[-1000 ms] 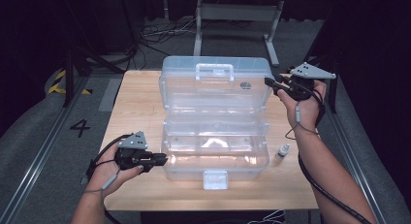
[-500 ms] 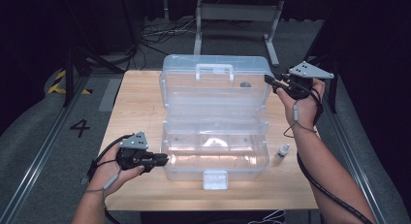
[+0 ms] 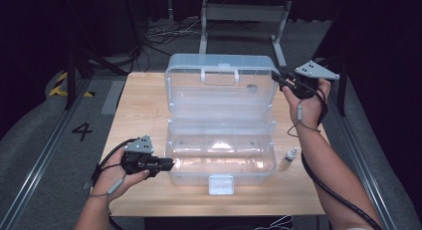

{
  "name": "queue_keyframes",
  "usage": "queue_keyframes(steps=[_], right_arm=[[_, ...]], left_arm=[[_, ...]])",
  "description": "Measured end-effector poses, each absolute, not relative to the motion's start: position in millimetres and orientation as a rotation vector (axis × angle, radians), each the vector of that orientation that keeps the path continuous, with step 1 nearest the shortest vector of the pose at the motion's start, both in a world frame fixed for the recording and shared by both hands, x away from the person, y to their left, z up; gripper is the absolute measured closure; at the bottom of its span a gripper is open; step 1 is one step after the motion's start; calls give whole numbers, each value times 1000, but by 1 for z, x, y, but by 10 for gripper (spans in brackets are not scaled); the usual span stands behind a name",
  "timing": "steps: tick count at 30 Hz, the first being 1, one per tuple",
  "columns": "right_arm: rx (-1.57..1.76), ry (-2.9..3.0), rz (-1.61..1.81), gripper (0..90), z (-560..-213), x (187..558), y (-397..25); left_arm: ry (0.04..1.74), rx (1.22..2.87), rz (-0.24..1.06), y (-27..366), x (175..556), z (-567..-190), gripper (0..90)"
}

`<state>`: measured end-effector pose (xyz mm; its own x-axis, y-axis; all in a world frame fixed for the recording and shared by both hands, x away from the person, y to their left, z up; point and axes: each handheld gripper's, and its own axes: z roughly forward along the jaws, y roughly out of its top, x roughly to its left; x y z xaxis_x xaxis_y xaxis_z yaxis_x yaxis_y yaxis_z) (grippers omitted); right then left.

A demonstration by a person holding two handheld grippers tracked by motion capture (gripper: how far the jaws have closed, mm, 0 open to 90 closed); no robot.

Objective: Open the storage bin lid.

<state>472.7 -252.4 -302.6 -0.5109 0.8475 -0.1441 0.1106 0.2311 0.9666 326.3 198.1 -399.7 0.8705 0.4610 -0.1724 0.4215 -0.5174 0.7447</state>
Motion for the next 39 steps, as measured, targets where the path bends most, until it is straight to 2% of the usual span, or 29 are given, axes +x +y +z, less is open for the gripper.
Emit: queue_keyframes(steps=[39], right_arm=[[957, 1789, 1299, 824, -311, 515, -244]], left_arm=[[640, 2151, 29, 197, 330, -405, 811]])
